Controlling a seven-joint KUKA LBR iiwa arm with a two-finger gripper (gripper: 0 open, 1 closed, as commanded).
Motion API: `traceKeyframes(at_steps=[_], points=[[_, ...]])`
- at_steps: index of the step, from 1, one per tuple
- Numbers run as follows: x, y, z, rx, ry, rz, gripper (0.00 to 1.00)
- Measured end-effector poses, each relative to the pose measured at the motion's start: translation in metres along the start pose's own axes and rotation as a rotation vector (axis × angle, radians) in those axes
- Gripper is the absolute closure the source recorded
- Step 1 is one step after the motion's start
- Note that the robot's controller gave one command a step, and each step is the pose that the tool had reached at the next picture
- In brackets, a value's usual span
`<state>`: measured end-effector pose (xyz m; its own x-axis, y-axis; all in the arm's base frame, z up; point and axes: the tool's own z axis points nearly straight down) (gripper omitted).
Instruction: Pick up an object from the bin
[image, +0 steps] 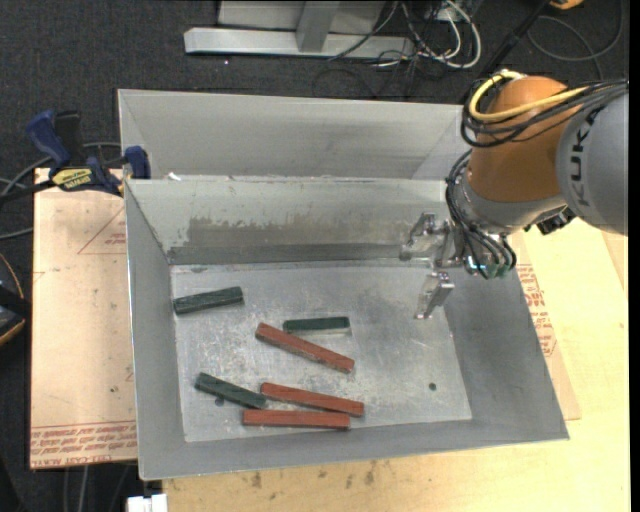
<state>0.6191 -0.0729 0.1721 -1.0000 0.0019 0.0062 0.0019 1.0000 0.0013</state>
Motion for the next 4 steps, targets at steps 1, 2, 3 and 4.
traceKeyframes(at_steps=[1,2,3,4], points=[[-0.002,0.000,-0.005,0.001,-0.008,-0.001,0.00],[-0.008,0.091,0.083,0.000,-0.007,0.134,1.00],[-0.008,0.091,0.083,0.000,-0.007,0.133,0.00],[-0.008,0.091,0.083,0.000,-0.007,0.133,0.00]])
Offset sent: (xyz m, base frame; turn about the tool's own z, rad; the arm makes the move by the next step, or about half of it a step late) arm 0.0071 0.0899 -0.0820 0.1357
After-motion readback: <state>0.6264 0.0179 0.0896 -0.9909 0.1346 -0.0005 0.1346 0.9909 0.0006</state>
